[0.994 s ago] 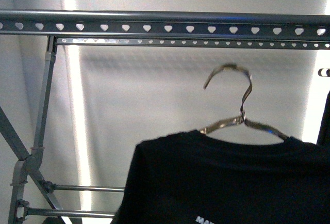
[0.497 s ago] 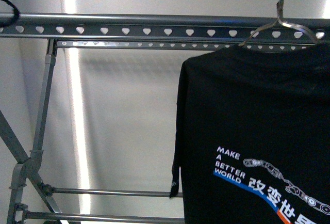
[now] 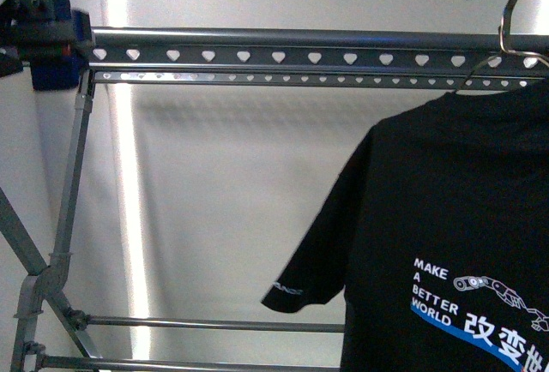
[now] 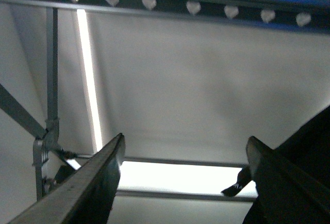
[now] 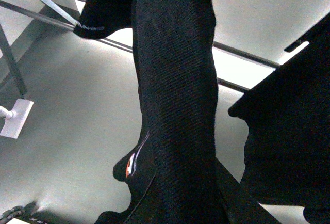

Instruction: Hang clothes on hanger

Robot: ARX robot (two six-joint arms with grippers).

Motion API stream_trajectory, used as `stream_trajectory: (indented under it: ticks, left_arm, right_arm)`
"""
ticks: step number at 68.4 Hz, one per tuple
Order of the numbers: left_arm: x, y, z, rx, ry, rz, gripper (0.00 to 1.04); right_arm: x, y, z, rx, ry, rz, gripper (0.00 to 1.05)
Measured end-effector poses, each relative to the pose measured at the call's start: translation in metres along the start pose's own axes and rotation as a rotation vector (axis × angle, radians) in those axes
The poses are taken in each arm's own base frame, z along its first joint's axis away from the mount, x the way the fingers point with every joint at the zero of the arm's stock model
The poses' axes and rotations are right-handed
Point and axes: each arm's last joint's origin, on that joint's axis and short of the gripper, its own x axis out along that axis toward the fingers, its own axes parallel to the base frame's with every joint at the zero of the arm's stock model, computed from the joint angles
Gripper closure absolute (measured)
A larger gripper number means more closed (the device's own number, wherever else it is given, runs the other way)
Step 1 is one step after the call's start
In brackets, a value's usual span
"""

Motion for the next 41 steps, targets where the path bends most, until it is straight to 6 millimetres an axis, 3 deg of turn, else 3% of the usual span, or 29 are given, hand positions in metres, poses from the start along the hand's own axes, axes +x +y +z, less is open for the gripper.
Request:
stream_trajectory:
  ticks: [12,22,41]
  left_arm:
    - [-0.035,0.008,-0.048,0.018,0.031,0.000,0.77]
    - [-0.061,0.017,-0.069,0.019,0.037,0.006,1.02]
    - [-0.099,0.030,-0.095,0.022,0.041,-0.018,1.01]
  right_arm:
    - [0.030,-0.025,0.019,0.076,0.046,-0.063,0.95]
    - [0.048,-0.038,0.037,0.111,0.041,-0.109,0.95]
    - [0.070,-0.046,0.072,0.135,0.031,-0.173,0.96]
